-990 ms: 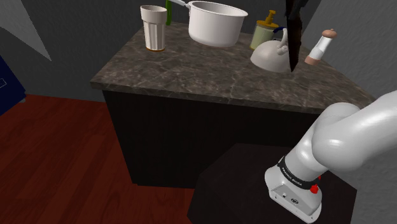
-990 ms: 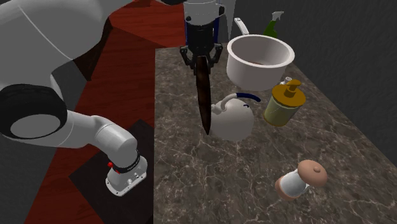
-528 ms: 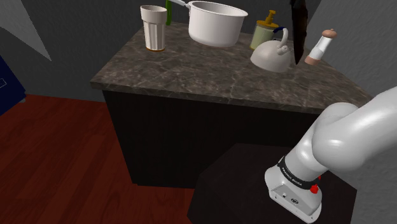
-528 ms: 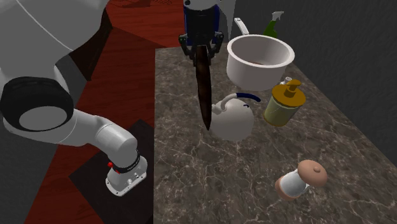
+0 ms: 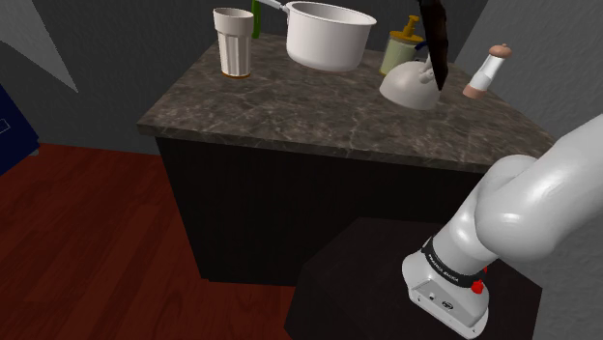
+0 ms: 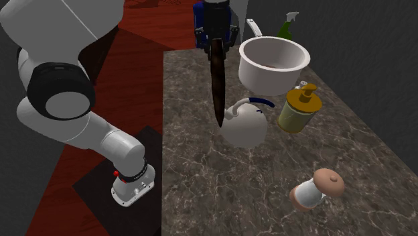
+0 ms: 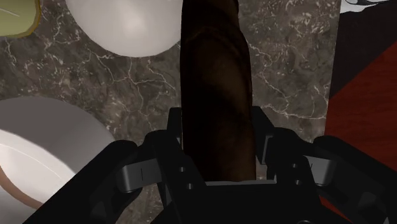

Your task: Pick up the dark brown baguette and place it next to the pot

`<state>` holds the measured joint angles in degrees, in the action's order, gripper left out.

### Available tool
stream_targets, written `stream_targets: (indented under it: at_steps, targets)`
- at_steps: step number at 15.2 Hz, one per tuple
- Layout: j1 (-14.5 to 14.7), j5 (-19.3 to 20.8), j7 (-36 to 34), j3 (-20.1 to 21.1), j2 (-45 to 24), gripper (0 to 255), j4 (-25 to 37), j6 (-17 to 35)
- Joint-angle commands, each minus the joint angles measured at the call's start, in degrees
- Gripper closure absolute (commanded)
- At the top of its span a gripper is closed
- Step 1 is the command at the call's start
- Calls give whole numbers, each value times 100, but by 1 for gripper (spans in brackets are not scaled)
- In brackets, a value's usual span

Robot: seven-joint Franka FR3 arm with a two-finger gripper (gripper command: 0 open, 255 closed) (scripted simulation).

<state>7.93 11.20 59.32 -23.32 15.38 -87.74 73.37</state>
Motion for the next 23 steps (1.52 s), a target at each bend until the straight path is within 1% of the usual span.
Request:
stream_targets:
  at_steps: [1,11,23]
  targets:
    - [-1,16,-46,13,67,255,-211,152]
    - [-35,129,-234,49,479,255,-1404,941]
    - [-90,238,-392,17,771,255,-2595,1844]
